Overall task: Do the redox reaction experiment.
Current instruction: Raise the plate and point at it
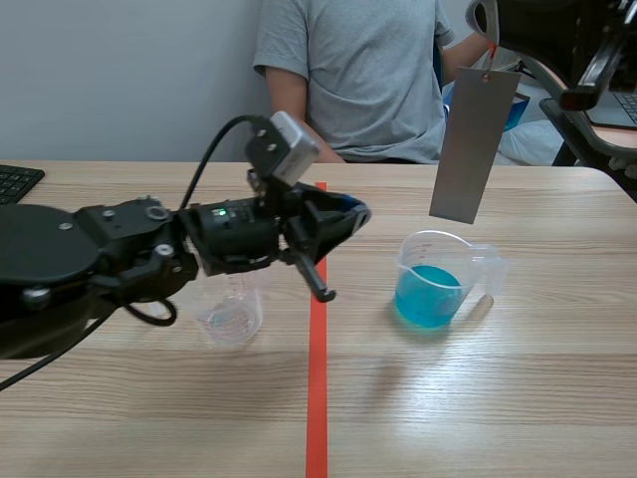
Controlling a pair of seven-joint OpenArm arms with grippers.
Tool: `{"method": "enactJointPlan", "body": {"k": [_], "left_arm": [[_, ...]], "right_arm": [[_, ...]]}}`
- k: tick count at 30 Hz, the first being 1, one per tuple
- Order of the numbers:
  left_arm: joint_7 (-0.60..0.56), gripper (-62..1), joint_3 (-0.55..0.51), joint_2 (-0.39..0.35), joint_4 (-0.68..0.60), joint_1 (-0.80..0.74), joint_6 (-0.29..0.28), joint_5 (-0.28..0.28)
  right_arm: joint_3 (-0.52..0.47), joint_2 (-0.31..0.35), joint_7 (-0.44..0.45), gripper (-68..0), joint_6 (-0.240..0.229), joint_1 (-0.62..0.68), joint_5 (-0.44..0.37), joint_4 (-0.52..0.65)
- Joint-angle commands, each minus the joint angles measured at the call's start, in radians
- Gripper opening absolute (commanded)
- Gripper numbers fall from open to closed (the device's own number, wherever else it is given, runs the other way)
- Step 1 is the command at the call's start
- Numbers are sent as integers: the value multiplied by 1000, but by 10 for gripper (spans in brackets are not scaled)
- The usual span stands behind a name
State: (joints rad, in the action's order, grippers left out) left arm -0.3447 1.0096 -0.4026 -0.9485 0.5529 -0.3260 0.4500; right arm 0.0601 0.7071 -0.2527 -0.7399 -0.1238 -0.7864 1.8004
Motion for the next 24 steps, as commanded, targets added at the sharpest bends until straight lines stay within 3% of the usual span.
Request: {"method": "enactJointPlan", "body": {"k": [1, 7, 14, 17, 19, 24], "left_arm": [[-6, -573, -58, -80, -82, -43, -1, 39], [-5, -573, -227, -381, -274, -255, -1, 160], [-34, -573, -519, -645, -326, -653, 1, 282], [-33, -573, -665, -687, -326, -883, 12, 301], [-33, -573, -768, -679, -326, -1044, 49, 299], [-33, -573, -1028, -560, -326, -1382, 113, 297]], "right_arm": [[-16, 16, 15, -662, -6, -20, -11, 14], [-16, 16, 15, -662, -6, -20, -11, 14], [-16, 16, 15, -662, -6, -20, -11, 14], [-16, 16, 15, -662, -6, -20, -11, 14], [-16, 16, 15, -662, -6, -20, -11, 14], [-16, 16, 15, -662, -6, -20, -11, 14]]}}
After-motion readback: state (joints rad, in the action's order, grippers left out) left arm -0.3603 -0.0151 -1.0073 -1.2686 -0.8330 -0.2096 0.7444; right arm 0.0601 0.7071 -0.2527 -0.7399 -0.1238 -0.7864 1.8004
